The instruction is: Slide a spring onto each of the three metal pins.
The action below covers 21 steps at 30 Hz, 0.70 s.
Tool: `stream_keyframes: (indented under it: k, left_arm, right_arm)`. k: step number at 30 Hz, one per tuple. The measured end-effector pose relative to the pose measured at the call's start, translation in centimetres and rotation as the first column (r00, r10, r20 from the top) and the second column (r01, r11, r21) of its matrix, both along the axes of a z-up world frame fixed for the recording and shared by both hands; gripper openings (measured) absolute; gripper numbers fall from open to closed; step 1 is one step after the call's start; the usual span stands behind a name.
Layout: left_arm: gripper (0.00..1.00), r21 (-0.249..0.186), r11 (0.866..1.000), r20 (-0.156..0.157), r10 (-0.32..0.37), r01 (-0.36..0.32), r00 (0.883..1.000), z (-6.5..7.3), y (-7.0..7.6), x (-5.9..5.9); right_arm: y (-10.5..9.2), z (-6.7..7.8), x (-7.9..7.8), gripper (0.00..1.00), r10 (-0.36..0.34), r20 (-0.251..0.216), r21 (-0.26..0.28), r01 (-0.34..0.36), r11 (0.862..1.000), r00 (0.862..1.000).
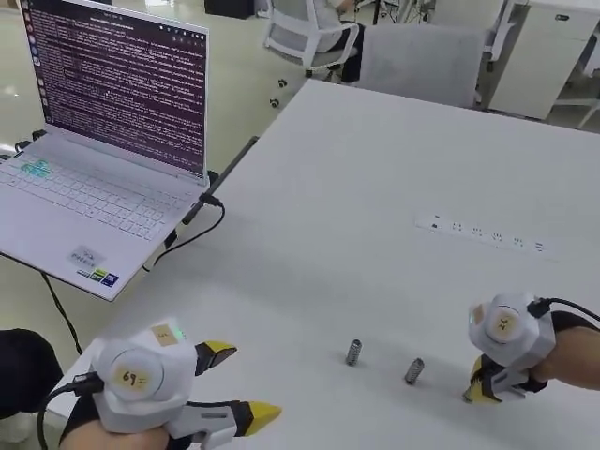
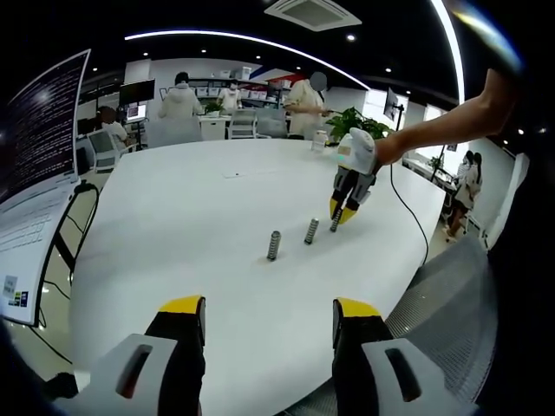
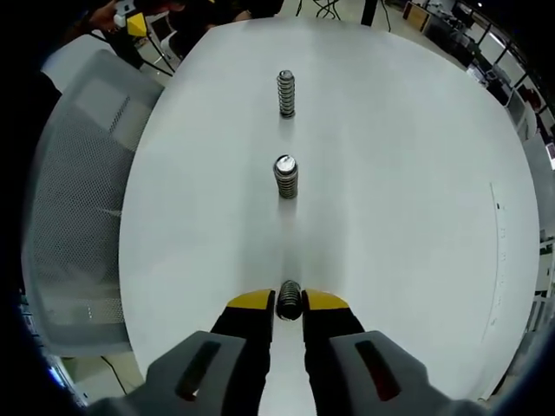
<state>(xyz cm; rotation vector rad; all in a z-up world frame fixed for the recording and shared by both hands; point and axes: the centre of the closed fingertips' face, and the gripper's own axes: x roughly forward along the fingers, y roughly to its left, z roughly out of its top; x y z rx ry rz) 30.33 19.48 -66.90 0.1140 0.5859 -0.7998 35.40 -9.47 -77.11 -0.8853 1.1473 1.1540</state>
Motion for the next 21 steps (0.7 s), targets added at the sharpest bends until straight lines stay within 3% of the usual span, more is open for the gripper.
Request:
stream_keyframes:
  k: [7, 21]
  left_arm:
    - [0.55, -0.002, 1.0, 0.002, -0.007, 0.007, 1.0, 0.1, -0.3, 0.1]
    - [0.54, -0.006, 0.999, 0.019, -0.031, 0.031, 0.999, 0.7, -1.2, 0.5]
  right_arm:
    - [-0.3, 0.6, -0.2, 0.14, -0.009, 0.003, 0.003, 0.009, 1.0, 1.0]
    - [-1.0, 2.5, 0.1, 0.17, -0.087, 0.052, 0.052, 0.084, 0.995, 0.995]
